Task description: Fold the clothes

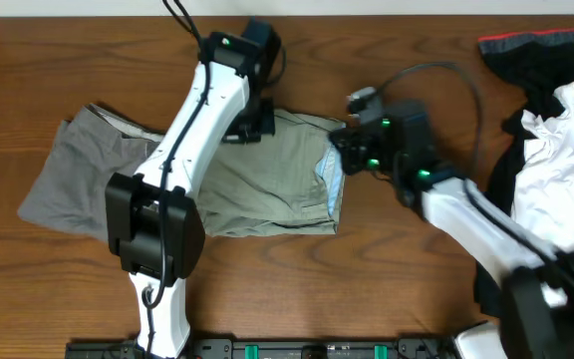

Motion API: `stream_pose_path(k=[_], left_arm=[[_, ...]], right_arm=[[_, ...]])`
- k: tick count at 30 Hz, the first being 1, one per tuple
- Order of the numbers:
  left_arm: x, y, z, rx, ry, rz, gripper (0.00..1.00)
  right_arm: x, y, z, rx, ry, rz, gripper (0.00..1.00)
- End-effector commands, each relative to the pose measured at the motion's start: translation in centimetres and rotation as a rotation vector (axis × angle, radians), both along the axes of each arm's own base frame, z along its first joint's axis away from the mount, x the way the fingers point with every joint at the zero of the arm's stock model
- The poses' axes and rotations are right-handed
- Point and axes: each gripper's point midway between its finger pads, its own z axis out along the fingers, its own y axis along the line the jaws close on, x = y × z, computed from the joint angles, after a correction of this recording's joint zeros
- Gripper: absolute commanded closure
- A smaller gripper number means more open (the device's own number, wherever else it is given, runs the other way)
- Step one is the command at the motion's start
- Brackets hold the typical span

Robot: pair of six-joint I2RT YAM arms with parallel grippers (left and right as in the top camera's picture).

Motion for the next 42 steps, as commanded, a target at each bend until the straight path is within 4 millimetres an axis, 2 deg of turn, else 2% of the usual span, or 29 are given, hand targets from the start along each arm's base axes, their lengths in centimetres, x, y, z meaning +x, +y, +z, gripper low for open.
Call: stream_pose_path(k=[1,4,7,11,14,17,22,26,29,33,34,36,37,38,39,42], left_arm=[[-1.5,0.9,-2.9,0.039,0.082,-0.014,0.93],[-3.2,1.6,-5.4,0.062,0.144,-0.007,0.92],[-5.0,2.4,-7.8,0.083,0.198,0.002,0.92],[-6.7,3.7,-10.7,0.101,0.24,0.027,0.92],[-7.9,4.9,-12.2,0.11,0.268,0.058,0.92],[-9.6,6.1,-13.5,0.121,0.311,0.088,0.92],[-11.3,7.3,-14.1,0.134,0.367,0.108,0.92],[-11.8,6.7,-12.9,0.088,0.388,0.075,0.92],[-11.3,6.4,-11.3,0.065,0.339,0.069,0.89],[-9.8,6.0,-7.5,0.016,0.197,0.066,0.86],[-9.5,5.9,-6.5,0.004,0.159,0.065,0.83],[-8.7,5.6,-4.2,-0.028,0.064,0.064,0.71],[-8.4,5.5,-3.0,-0.047,0.015,0.062,0.62],[-8.1,5.3,-1.9,-0.066,-0.031,0.061,0.51],[-7.9,5.1,-1.0,-0.084,-0.07,0.06,0.45],[-7.4,5.0,1.6,-0.114,-0.172,0.057,0.29]], right_arm=[[0.1,1.9,-3.6,0.038,0.049,0.062,0.89],[1.4,1.7,-6.6,0.059,0.085,0.023,0.89],[2.3,0.1,-10.0,0.033,0.146,-0.051,0.87],[2.4,-4.6,-15.3,-0.079,0.269,-0.208,0.89],[1.6,-7.8,-17.4,-0.147,0.354,-0.293,0.91],[1.4,-10.0,-17.8,-0.159,0.397,-0.34,0.93],[1.2,-11.0,-17.2,-0.146,0.418,-0.338,0.93],[0.9,-11.8,-15.9,-0.147,0.425,-0.344,0.95],[0.6,-10.6,-12.5,-0.093,0.393,-0.267,0.95],[-1.6,-6.8,-5.7,0.022,0.317,-0.057,0.94],[-2.6,-5.7,-4.0,0.037,0.294,0.009,0.93],[-4.5,-4.0,-2.1,0.037,0.258,0.113,0.91],[-5.8,-2.9,-1.4,0.028,0.24,0.178,0.91],[-6.7,-2.1,-1.1,0.011,0.229,0.225,0.9],[-7.8,-1.1,-1.1,-0.011,0.217,0.278,0.9],[-10.0,0.7,-2.7,-0.093,0.235,0.354,0.9]])
